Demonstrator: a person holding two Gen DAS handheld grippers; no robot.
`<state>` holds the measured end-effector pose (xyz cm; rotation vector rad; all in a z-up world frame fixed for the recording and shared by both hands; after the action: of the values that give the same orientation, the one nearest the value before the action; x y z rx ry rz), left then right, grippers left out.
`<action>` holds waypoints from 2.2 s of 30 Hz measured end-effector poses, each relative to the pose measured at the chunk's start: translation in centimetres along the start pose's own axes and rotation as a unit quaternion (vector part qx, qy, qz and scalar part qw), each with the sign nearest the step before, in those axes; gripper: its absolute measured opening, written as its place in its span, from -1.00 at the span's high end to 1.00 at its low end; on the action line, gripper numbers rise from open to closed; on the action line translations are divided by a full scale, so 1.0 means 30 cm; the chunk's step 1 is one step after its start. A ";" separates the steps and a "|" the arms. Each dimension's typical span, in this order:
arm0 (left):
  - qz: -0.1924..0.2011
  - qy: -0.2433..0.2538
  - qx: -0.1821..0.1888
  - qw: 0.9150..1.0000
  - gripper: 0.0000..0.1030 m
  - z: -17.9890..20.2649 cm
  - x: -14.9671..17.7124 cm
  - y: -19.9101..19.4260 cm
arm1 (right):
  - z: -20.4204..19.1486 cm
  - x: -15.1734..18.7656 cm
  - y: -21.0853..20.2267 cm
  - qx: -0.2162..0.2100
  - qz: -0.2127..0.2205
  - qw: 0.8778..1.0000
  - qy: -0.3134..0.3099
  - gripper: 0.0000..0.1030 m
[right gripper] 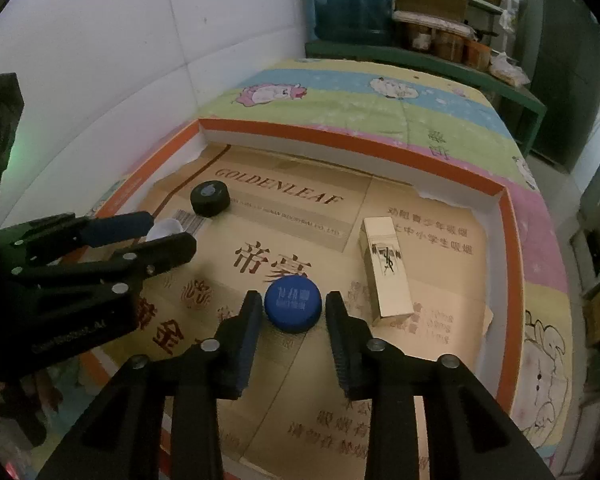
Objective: Organize rigid objects
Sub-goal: 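Lower both caps into the box and open both grippers, then withdraw both grippers from the box toward the items on the bedspread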
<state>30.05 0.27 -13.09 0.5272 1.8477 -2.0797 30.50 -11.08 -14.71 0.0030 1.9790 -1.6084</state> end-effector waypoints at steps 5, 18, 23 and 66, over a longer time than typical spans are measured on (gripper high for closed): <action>0.009 0.005 -0.001 1.000 0.05 0.013 -0.003 -0.032 | 0.001 0.005 -0.022 0.004 0.004 1.000 0.003 0.29; 0.021 0.006 0.004 1.000 0.05 0.022 0.027 -0.103 | -0.006 0.031 -0.090 0.008 0.012 1.000 0.009 0.27; 0.027 0.007 0.008 1.000 0.05 0.031 0.044 -0.142 | -0.019 0.041 -0.130 0.011 0.019 1.000 0.010 0.27; 0.108 0.010 0.035 0.993 0.05 0.039 0.381 -0.600 | -0.250 0.378 -0.551 0.045 0.075 0.996 0.010 -0.04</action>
<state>11.56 1.44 -2.47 0.7329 1.6502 -2.0071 12.03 -12.82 -4.07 0.1989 1.8725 -1.6041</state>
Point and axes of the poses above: each gripper's, at about its wrist camera, not at the fingertips, and y roughly the way its jaws point, z to its right, x to its underside, the point moved 2 cm from there along y, roughly the way its jaws point, and after that the axes turned 10 degrees about -z, right-handed, at the moved point
